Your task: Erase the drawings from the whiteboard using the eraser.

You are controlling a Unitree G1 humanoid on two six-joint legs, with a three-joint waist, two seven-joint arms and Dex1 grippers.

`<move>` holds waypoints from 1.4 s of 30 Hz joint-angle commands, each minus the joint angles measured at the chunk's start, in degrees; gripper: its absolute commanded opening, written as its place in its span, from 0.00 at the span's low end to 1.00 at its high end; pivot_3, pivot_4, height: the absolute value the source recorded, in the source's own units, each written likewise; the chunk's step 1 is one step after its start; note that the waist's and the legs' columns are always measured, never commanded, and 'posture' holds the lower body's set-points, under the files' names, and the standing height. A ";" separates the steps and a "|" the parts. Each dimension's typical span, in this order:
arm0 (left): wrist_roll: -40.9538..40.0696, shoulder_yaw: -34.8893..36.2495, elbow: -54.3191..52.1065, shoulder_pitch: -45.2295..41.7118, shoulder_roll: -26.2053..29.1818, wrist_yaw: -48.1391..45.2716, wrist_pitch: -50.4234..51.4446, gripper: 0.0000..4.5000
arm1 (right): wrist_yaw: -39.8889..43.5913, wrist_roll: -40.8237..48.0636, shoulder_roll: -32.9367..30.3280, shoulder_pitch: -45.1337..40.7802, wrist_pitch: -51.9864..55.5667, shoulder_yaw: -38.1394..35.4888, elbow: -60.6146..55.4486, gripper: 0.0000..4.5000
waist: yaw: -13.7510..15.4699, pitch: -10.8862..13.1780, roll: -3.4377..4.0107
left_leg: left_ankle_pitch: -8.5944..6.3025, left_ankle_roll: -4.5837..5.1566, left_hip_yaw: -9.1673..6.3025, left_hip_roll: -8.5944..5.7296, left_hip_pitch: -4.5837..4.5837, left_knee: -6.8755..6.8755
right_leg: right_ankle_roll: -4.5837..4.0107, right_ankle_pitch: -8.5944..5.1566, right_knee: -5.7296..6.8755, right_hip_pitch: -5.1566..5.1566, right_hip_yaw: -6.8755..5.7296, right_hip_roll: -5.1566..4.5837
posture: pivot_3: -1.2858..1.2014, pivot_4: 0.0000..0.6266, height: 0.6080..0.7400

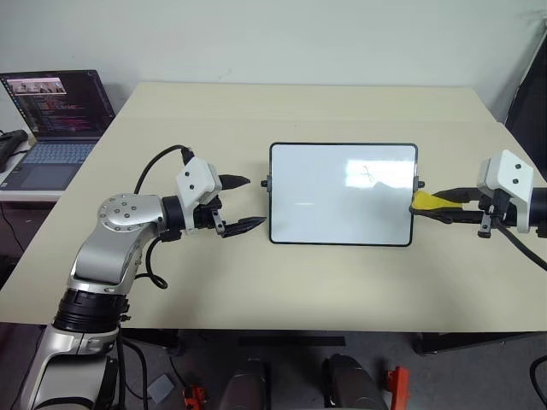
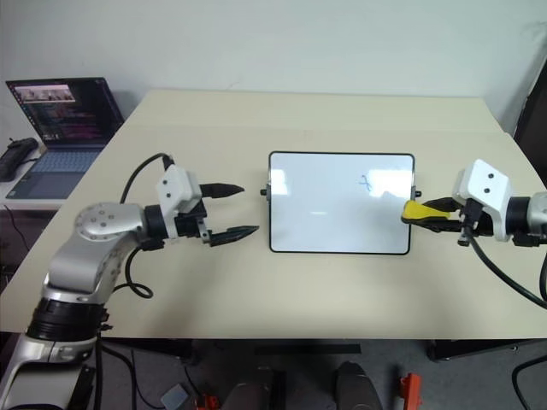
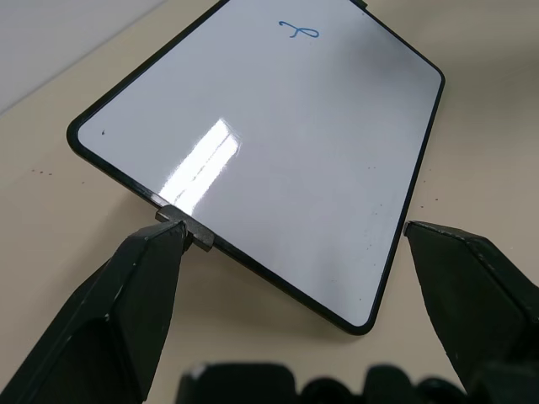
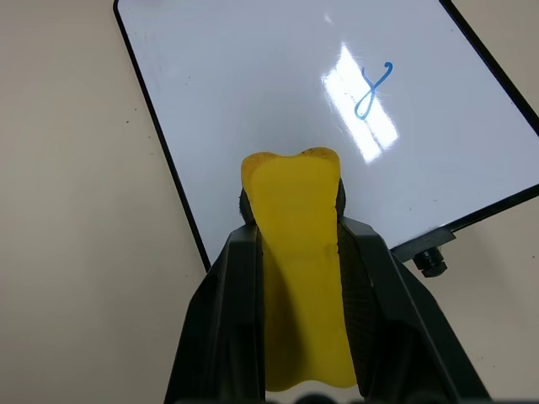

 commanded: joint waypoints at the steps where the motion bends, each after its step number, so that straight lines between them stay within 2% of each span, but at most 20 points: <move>1: -0.19 0.90 -1.08 -1.26 0.23 -0.19 -0.69 1.00 | -0.34 0.35 -0.61 -0.53 0.06 -0.80 -1.40 0.19 | 0.00 0.00 0.00 | 0.00 0.00 0.00 0.00 0.00 0.00 | 0.00 0.00 0.00 0.00 0.00 0.00 | 0.52 0.24 1.00; 7: -0.11 0.85 -0.94 -1.06 0.18 -0.28 -0.97 1.00 | -1.09 0.38 0.18 -2.13 -0.31 -0.49 -0.95 0.19 | -0.02 0.00 0.00 | 0.00 0.00 0.01 0.00 0.00 0.01 | 0.00 0.00 0.01 0.00 0.01 0.00 | 0.52 0.24 1.00; 11: -0.07 0.77 -0.85 -0.69 0.11 -0.37 -1.21 1.00 | -3.15 0.50 3.01 -5.58 -0.34 0.95 -1.11 0.19 | -0.15 0.00 0.00 | 0.00 0.00 0.02 0.01 0.01 0.03 | 0.00 0.00 0.02 0.00 0.01 0.00 | 0.52 0.24 1.00; 18: 0.49 0.01 0.48 -1.28 -0.20 -0.65 -1.95 1.00 | -11.49 -6.94 14.29 -17.48 -6.20 8.54 5.78 0.19 | -0.48 0.00 0.00 | 0.01 -0.01 0.00 0.01 0.01 0.13 | -0.01 0.01 0.09 0.01 0.00 0.02 | 0.52 0.24 1.00; 25: 0.84 0.54 1.05 -1.56 -0.02 -0.79 -2.49 1.00 | -19.17 -16.66 22.33 -24.24 -15.83 14.23 20.61 0.19 | -0.38 0.00 0.00 | 0.01 -0.01 -0.02 -0.02 -0.05 0.13 | -0.01 0.01 0.07 -0.04 -0.01 0.01 | 0.52 0.24 1.00; 36: 0.52 1.63 -0.87 0.45 0.22 0.10 -1.94 1.00 | -22.98 -19.46 25.00 -30.73 -25.75 13.11 39.55 0.19 | -0.83 0.00 0.00 | 0.01 -0.01 0.01 -0.03 -0.05 0.14 | -0.02 0.02 0.13 -0.10 0.02 0.02 | 0.52 0.24 1.00; 42: 0.32 1.83 -1.29 0.79 0.49 0.36 -1.69 1.00 | -22.14 -21.55 26.53 -28.11 -28.03 16.31 42.36 0.19 | -1.14 -0.01 0.00 | 0.01 -0.01 0.00 -0.04 0.03 0.19 | -0.03 0.02 0.18 0.00 0.02 0.03 | 0.52 0.24 1.00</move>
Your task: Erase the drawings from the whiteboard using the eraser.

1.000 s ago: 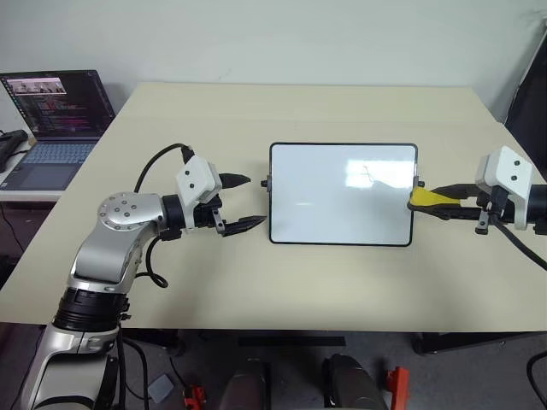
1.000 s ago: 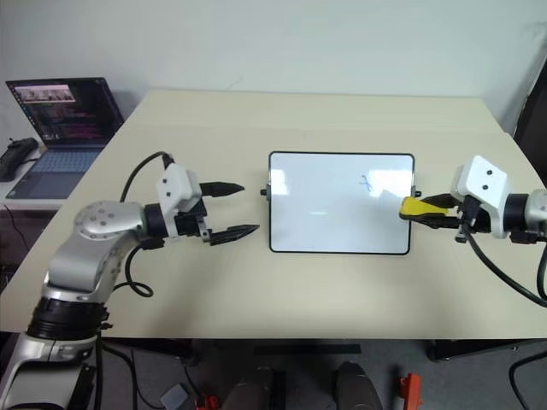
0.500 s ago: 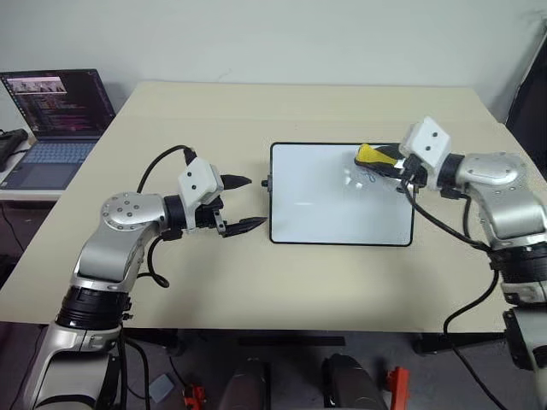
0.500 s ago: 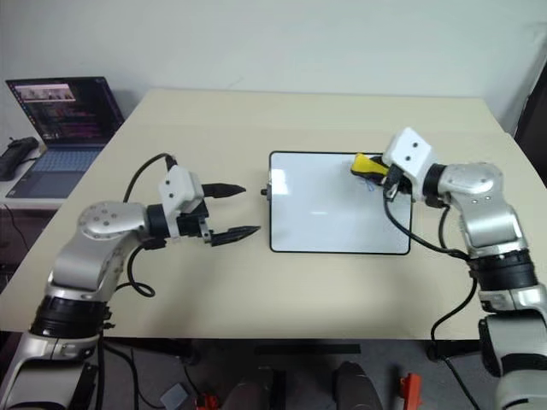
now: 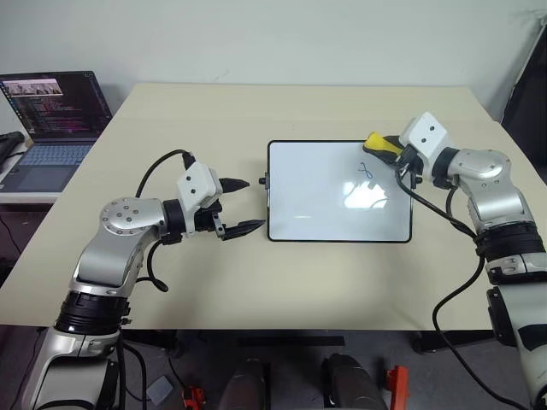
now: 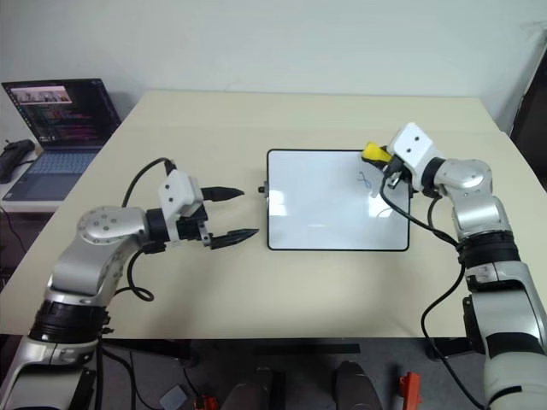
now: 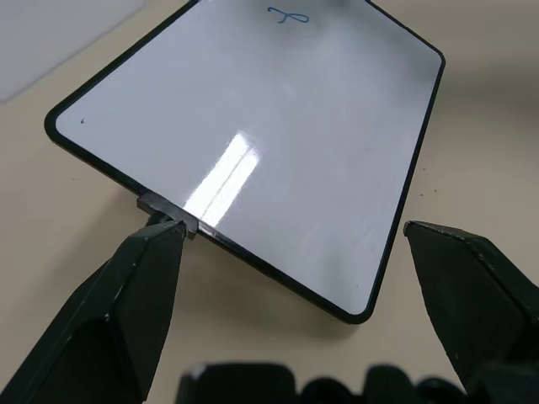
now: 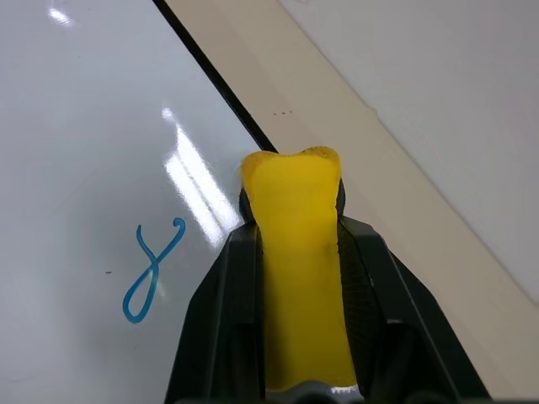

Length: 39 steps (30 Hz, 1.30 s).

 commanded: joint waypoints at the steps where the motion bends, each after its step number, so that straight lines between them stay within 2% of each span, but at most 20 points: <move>1: -0.71 2.11 -2.08 -0.17 0.80 0.27 -0.21 1.00 | 0.56 -2.22 0.81 2.30 -0.78 1.59 0.58 0.19 | -0.17 -0.01 -0.01 | 0.00 0.00 0.00 -0.01 0.04 0.02 | 0.00 0.00 0.00 0.05 0.00 0.00 | 0.52 0.24 1.00; 6: -0.65 1.77 -2.00 -0.44 0.62 0.25 -0.07 1.00 | 2.81 -2.05 3.30 9.04 1.08 3.29 -1.58 0.19 | -0.49 -0.06 -0.07 | -0.02 0.01 0.04 -0.02 0.79 0.00 | 0.01 0.00 -0.05 0.73 0.04 0.07 | 0.52 0.24 1.00; 11: -0.55 1.43 -1.63 -0.95 0.65 -0.08 0.05 1.00 | 3.66 -2.51 6.36 14.88 2.84 4.73 -2.52 0.19 | -0.72 -0.20 -0.30 | -0.02 0.01 0.21 0.01 2.00 -0.16 | 0.17 -0.18 -0.14 1.86 0.18 0.26 | 0.52 0.24 1.00; 15: -0.59 1.37 -1.64 -1.10 0.74 -0.28 0.18 1.00 | 5.13 -1.91 6.48 16.58 4.89 5.01 -4.96 0.19 | -0.73 -0.22 -0.35 | 0.03 0.08 0.20 0.13 2.89 -0.15 | -0.21 -0.33 -0.13 2.68 0.30 0.26 | 0.52 0.24 1.00; 19: -0.56 1.07 -1.49 -1.40 0.56 -0.39 0.20 1.00 | 6.53 -0.71 6.07 17.27 6.46 4.40 -8.10 0.19 | -0.72 -0.23 -0.37 | 0.07 0.11 0.21 0.41 2.90 -0.15 | -0.20 -0.33 -0.13 2.65 0.30 0.22 | 0.52 0.24 1.00; 23: -0.56 1.06 -1.41 -1.57 0.51 -0.43 0.10 1.00 | 10.11 4.06 4.40 18.30 10.60 1.72 -17.03 0.19 | -0.63 -0.22 -0.37 | 0.07 0.09 0.24 0.48 2.73 -0.28 | -0.17 -0.30 -0.17 2.40 0.29 0.27 | 0.52 0.24 1.00; 25: -0.71 1.33 -1.43 -1.74 0.69 -0.49 0.15 1.00 | 12.57 8.86 1.49 18.78 16.63 -1.57 -26.07 0.19 | -0.39 -0.20 -0.28 | 0.02 0.01 0.27 0.50 2.43 -0.37 | 0.07 -0.18 -0.18 2.11 0.23 0.28 | 0.52 0.24 1.00; 29: -1.70 1.94 -2.07 -1.68 0.70 -0.67 0.55 1.00 | 16.04 20.46 -5.44 19.67 29.01 -10.12 -40.45 0.19 | 0.03 -0.12 -0.15 | 0.03 -0.01 0.02 0.38 0.40 -0.14 | -0.12 0.13 0.21 0.06 0.20 0.18 | 0.52 0.24 1.00; 31: -2.58 1.68 -2.17 -2.56 -0.23 -0.91 0.76 1.00 | 14.11 25.32 -7.83 18.52 32.21 -17.87 -40.60 0.18 | 0.14 -0.11 -0.17 | 0.01 -0.04 -0.03 0.33 -0.26 0.04 | -0.06 0.06 0.40 -0.63 0.19 0.11 | 0.52 0.24 1.00; 33: -3.38 0.75 -2.39 -3.93 -1.63 -1.31 1.24 1.00 | 10.09 26.42 -9.54 17.76 32.63 -24.56 -36.84 0.18 | 0.64 -0.10 -0.18 | -0.02 -0.06 -0.04 0.27 -0.36 0.03 | -0.07 0.04 0.27 -0.67 0.13 0.06 | 0.52 0.24 1.00; 37: -3.53 -2.88 -3.92 -6.34 -4.57 -1.72 3.69 1.00 | 1.70 20.41 -12.89 20.43 31.43 -27.93 -28.80 0.18 | 1.22 -0.11 -0.18 | -0.02 -0.04 0.17 0.05 -0.31 0.01 | -0.05 0.05 0.01 -0.42 0.04 0.01 | 0.52 0.24 1.00; 39: -2.39 -5.18 -4.20 -8.35 -6.36 -1.49 4.19 1.00 | -0.81 20.18 -13.23 23.14 32.05 -30.14 -26.95 0.18 | 1.52 -0.12 -0.22 | -0.02 -0.02 0.19 0.01 -0.29 0.02 | -0.03 0.06 -0.03 -0.32 0.02 0.01 | 0.52 0.24 1.00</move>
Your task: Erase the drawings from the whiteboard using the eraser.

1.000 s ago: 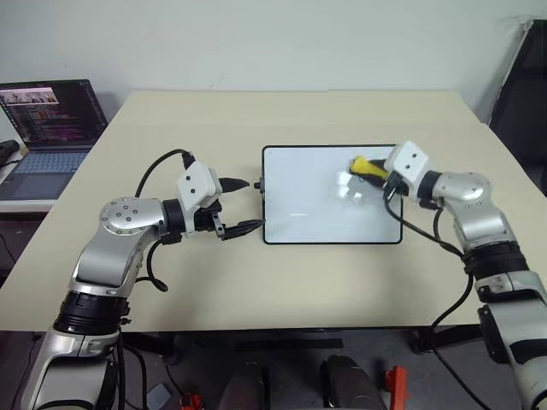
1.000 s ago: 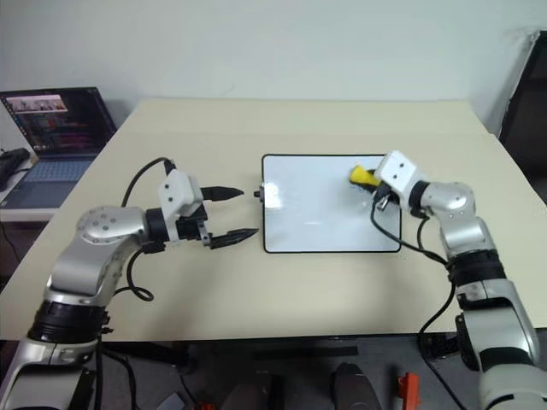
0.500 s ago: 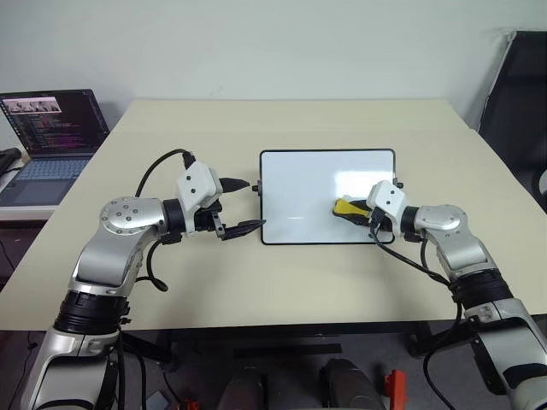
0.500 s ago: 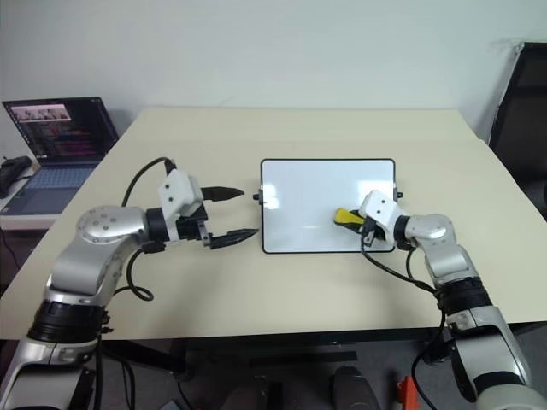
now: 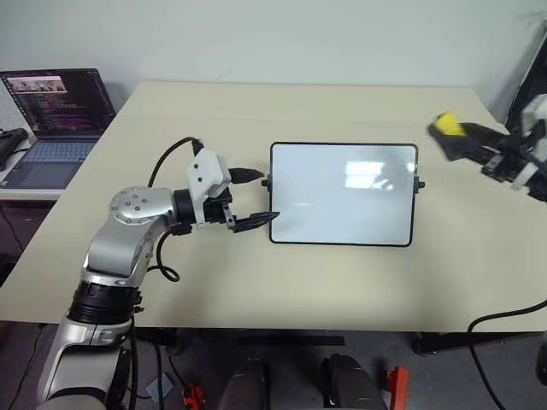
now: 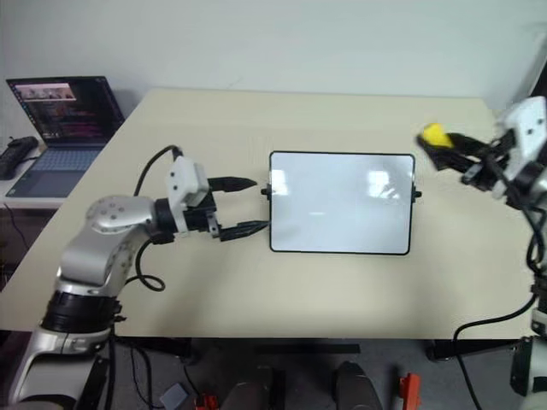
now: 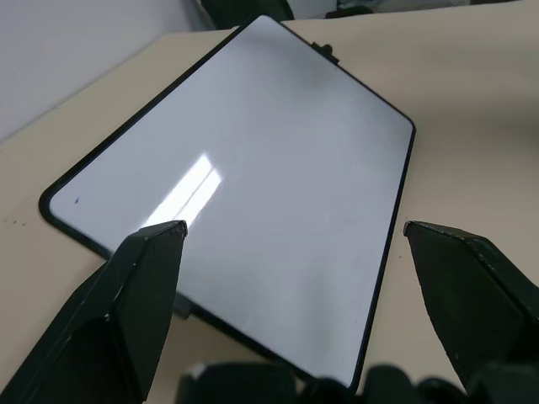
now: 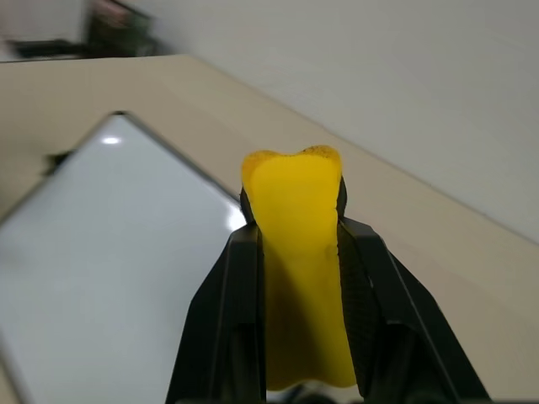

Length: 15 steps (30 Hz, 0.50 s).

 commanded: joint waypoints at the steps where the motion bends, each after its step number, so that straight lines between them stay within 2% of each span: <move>1: 0.46 -3.48 -2.74 -3.80 -2.74 0.20 0.72 1.00 | -4.31 -0.29 -0.21 4.07 0.85 -4.45 2.35 0.18 | 0.13 0.01 0.00 | 0.00 0.00 -0.01 -0.01 0.01 0.01 | 0.01 0.00 -0.03 0.03 -0.01 0.00 | 0.52 0.24 1.00; 4: 1.20 -7.28 -1.84 -7.07 -7.41 0.86 1.68 1.00 | -5.88 0.35 0.38 9.77 2.35 -6.34 3.82 0.18 | 0.01 0.02 0.02 | 0.00 0.01 0.03 -0.03 -0.02 0.01 | 0.02 0.01 -0.02 0.02 0.03 0.01 | 0.52 0.24 1.00; 8: 2.00 -12.81 -1.01 -7.26 -13.14 -0.91 0.19 1.00 | -8.61 -0.56 1.82 14.90 1.45 -7.27 8.70 0.18 | -0.39 0.00 0.06 | -0.01 0.03 0.20 -0.05 0.06 0.00 | 0.04 0.00 -0.02 0.05 0.18 0.02 | 0.52 0.24 1.00; 15: 4.59 -16.63 1.42 -7.14 -18.18 -0.10 -2.00 1.00 | -11.74 -2.01 3.07 15.98 -1.72 -6.45 16.54 0.18 | -1.30 0.00 0.13 | 0.00 0.07 0.43 -0.08 0.31 0.06 | 0.04 0.01 0.25 0.08 0.39 0.14 | 0.52 0.24 1.00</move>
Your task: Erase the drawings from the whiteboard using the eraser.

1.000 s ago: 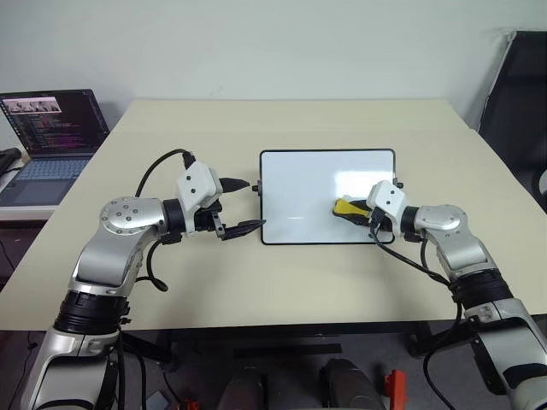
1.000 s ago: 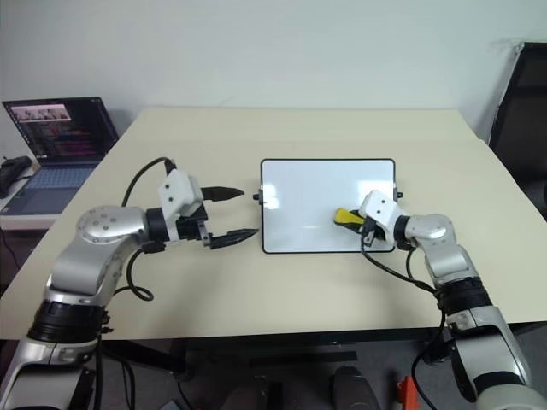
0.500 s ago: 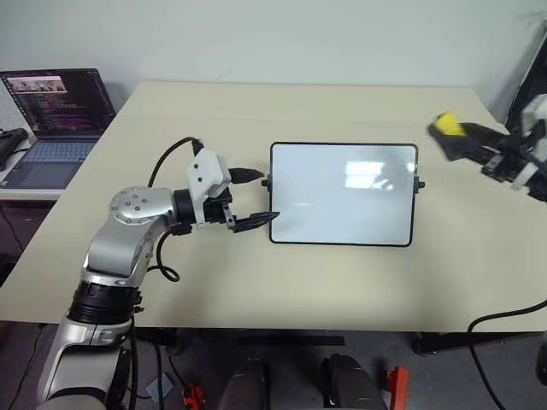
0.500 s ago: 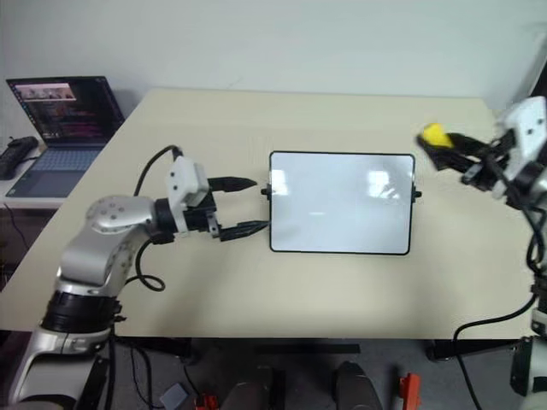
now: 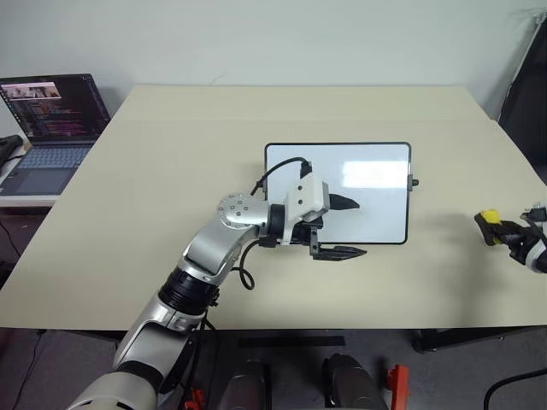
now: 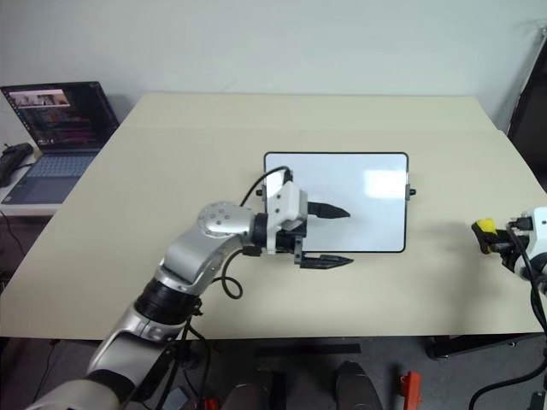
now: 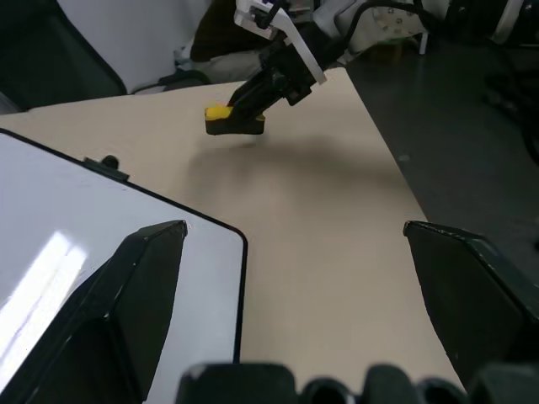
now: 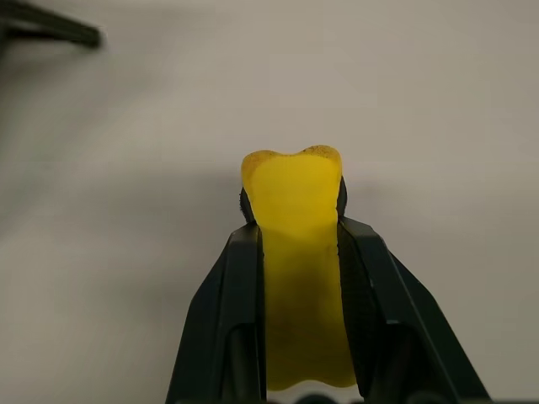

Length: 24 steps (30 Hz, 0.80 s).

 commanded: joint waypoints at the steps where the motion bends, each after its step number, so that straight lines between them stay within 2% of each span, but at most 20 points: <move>1: 0.71 -0.54 -0.88 0.00 -1.71 0.55 -1.87 1.00 | -1.47 -0.02 0.16 -1.43 -2.93 -0.85 1.70 0.18 | -0.13 0.00 -0.01 | 0.00 0.00 0.01 -0.01 0.01 0.11 | 0.01 -0.01 0.13 0.01 0.01 0.00 | 0.52 0.24 1.00; 5: 0.62 -0.76 -2.21 1.00 -2.16 0.49 -1.43 1.00 | -0.93 -0.61 0.30 -2.00 -4.14 0.70 3.14 0.18 | -0.20 0.01 0.00 | 0.00 0.00 0.00 -0.03 0.08 0.36 | 0.03 -0.02 0.26 0.13 0.01 0.02 | 0.52 0.24 1.00; 10: 0.73 -0.20 -3.22 1.96 -1.28 0.64 -0.90 1.00 | -1.24 -0.70 0.07 -4.15 -3.94 1.95 5.38 0.18 | -0.26 0.05 0.00 | 0.00 0.00 -0.03 -0.04 0.61 0.36 | 0.31 -0.19 0.16 0.72 0.01 0.02 | 0.52 0.24 1.00; 12: 0.81 0.06 -3.82 2.52 -0.54 0.77 -0.56 1.00 | -1.22 -0.80 -0.16 -4.96 -3.90 2.38 5.90 0.35 | -0.27 0.05 0.00 | 0.00 0.01 -0.06 -0.04 0.66 0.36 | 0.33 -0.20 0.15 0.78 0.01 0.02 | 0.52 0.24 1.00; 14: 0.84 0.45 -4.21 3.05 0.44 0.81 -0.37 1.00 | -1.00 -0.90 -0.38 -5.64 -3.66 2.87 5.95 0.46 | -0.31 0.05 0.00 | 0.00 0.01 -0.06 -0.04 0.67 0.35 | 0.31 -0.19 0.16 0.78 0.01 0.02 | 0.52 0.24 1.00; 20: 1.69 1.45 -4.34 3.82 2.77 1.95 -0.71 1.00 | -0.28 -1.06 -2.05 -5.34 -2.96 3.90 1.62 0.95 | -0.27 0.06 0.03 | -0.01 0.01 -0.10 -0.02 0.66 0.33 | 0.29 -0.17 0.17 0.77 0.02 0.00 | 0.52 0.24 1.00; 21: 2.24 2.57 -3.94 3.96 2.96 3.28 -1.54 1.00 | -0.38 -1.06 -2.54 -5.32 -2.88 3.88 -0.38 1.00 | -0.27 0.06 0.03 | -0.01 0.01 -0.10 -0.02 0.66 0.33 | 0.29 -0.18 0.17 0.77 0.02 -0.01 | 0.52 0.24 1.00; 24: 3.09 9.08 -1.65 4.22 3.49 9.67 -4.07 1.00 | -1.87 -0.05 -2.09 -6.68 -2.08 3.59 -6.61 1.00 | -0.41 0.08 0.05 | -0.01 0.01 -0.12 0.00 0.67 0.33 | 0.30 -0.18 0.17 0.77 0.01 -0.01 | 0.52 0.24 1.00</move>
